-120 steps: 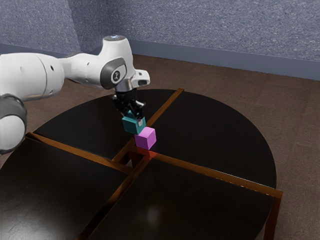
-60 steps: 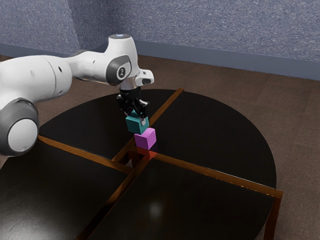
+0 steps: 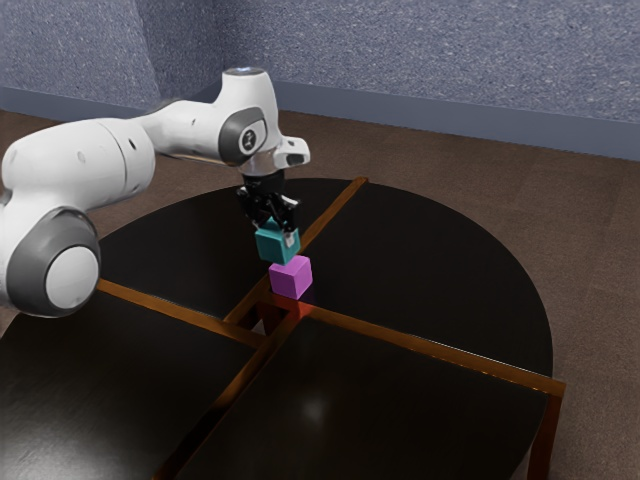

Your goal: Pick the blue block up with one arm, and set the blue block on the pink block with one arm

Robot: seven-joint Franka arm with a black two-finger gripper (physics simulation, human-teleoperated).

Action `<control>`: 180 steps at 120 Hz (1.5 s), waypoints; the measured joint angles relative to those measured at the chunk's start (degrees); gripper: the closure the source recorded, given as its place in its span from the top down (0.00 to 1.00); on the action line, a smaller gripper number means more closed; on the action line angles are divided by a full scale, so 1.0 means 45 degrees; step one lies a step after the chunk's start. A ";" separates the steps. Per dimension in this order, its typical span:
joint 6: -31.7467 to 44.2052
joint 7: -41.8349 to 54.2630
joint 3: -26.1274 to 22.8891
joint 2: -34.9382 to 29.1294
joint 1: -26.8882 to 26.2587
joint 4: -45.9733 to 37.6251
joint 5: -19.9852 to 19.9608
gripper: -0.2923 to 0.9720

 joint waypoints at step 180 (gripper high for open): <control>-0.0502 0.0364 -0.0791 -0.1459 0.0402 0.0808 0.0405 0.76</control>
